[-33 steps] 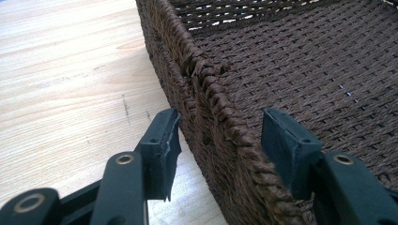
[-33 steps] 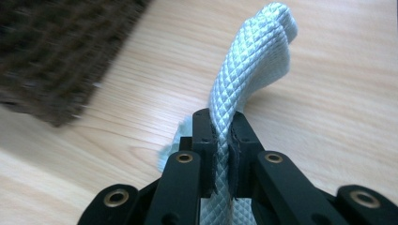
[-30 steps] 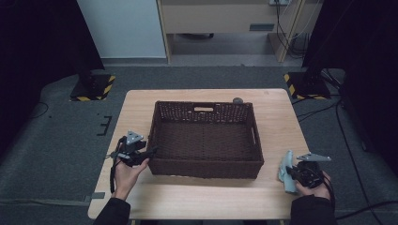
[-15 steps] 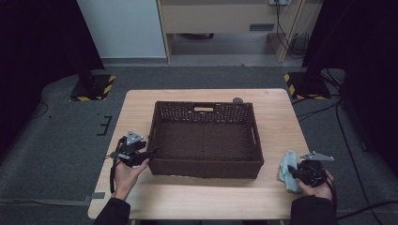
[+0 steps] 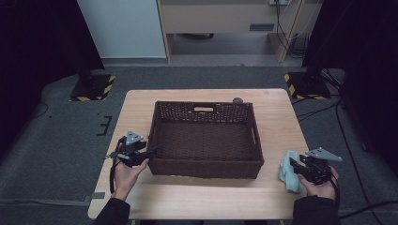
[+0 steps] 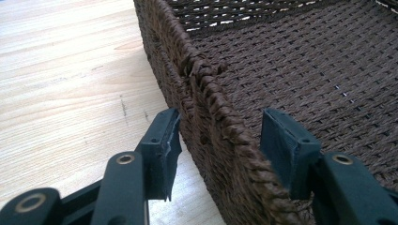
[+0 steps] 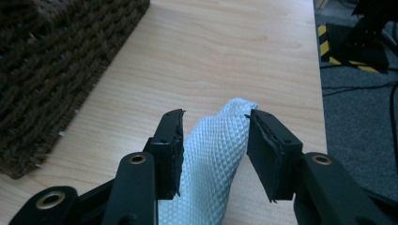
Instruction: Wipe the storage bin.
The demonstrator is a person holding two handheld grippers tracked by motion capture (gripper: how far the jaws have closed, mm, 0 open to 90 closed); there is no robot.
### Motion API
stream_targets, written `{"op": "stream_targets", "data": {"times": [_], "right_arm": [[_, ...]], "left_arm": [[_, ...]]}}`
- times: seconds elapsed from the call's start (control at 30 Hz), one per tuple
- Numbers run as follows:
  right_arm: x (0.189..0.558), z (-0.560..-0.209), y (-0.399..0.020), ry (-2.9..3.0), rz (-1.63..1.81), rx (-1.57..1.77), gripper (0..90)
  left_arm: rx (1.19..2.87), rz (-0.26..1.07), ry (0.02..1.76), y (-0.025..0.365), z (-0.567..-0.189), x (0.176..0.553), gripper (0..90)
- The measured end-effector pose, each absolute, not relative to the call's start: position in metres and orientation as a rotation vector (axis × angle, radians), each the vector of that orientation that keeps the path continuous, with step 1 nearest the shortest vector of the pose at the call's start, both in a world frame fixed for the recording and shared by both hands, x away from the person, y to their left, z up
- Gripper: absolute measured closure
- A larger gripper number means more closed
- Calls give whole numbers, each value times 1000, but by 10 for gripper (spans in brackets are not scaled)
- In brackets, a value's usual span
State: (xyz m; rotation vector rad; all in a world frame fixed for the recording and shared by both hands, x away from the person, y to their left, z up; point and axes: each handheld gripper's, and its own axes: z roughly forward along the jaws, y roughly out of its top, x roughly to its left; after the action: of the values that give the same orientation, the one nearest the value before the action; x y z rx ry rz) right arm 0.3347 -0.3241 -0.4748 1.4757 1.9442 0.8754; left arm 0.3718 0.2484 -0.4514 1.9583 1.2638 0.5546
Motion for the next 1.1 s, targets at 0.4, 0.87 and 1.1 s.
{"op": "stream_targets", "data": {"times": [0.4, 0.87, 1.1], "right_arm": [[335, -450, -302, 1988, 942, 1397, 567], [346, -430, -277, 2041, 995, 1338, 595], [355, -416, -263, 2045, 1071, 1299, 603]], "left_arm": [[1958, 537, 1260, 249, -451, 372, 499], [1972, 530, 1255, 246, -450, 372, 589], [1970, 530, 1265, 246, -450, 372, 619]]}}
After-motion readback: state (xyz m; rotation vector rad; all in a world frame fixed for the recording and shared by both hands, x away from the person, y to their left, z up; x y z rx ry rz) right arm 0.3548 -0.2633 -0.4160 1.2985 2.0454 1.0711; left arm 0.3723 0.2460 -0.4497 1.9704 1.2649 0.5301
